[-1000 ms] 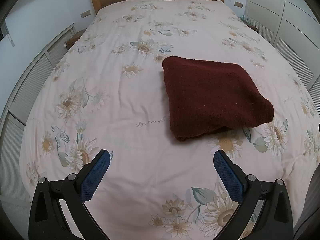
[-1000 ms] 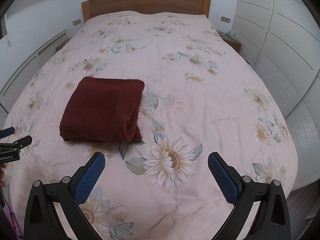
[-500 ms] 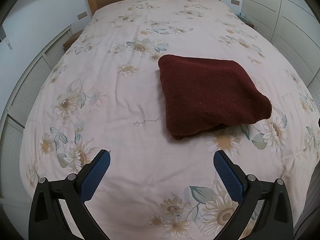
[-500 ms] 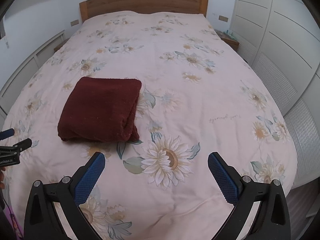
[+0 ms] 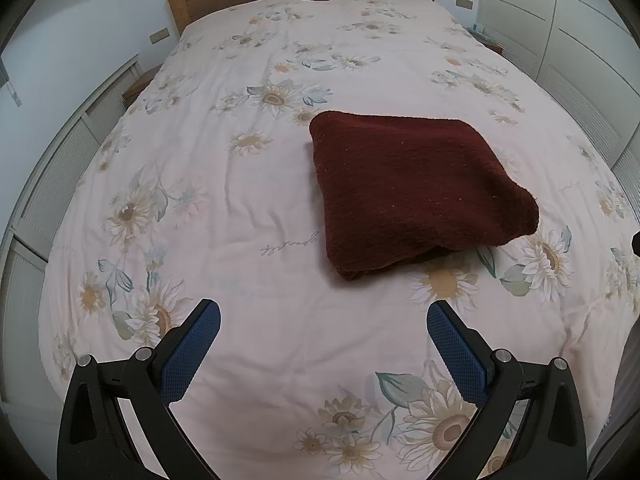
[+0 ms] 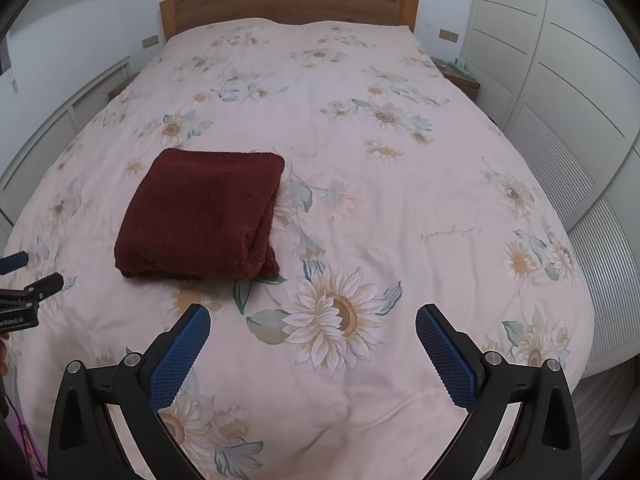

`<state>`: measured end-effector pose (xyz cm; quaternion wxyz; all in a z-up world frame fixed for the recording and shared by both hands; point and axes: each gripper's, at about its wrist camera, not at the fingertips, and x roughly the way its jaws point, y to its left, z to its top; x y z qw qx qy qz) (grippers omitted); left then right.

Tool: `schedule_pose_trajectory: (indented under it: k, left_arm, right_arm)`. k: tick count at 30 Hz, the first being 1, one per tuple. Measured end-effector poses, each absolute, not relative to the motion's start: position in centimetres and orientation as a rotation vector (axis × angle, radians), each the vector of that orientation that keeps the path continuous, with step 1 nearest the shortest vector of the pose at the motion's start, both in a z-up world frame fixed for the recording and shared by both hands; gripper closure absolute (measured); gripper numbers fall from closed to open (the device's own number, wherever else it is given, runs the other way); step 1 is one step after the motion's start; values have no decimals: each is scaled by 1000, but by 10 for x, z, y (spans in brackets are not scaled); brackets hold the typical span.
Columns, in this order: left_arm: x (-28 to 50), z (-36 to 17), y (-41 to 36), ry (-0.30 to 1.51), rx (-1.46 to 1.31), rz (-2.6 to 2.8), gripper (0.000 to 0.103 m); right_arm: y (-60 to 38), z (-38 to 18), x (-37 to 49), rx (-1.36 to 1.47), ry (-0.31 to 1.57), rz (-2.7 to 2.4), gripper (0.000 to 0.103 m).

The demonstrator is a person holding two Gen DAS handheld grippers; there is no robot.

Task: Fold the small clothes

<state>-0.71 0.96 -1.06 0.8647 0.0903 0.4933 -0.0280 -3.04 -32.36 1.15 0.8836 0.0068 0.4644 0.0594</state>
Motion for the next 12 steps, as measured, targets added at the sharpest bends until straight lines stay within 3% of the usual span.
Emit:
schedule_pose_trajectory:
  k: [12]
  left_arm:
    - [-8, -10, 6, 1037, 193, -62, 1]
  right_arm:
    - [-321, 9, -30, 13, 977, 127, 1]
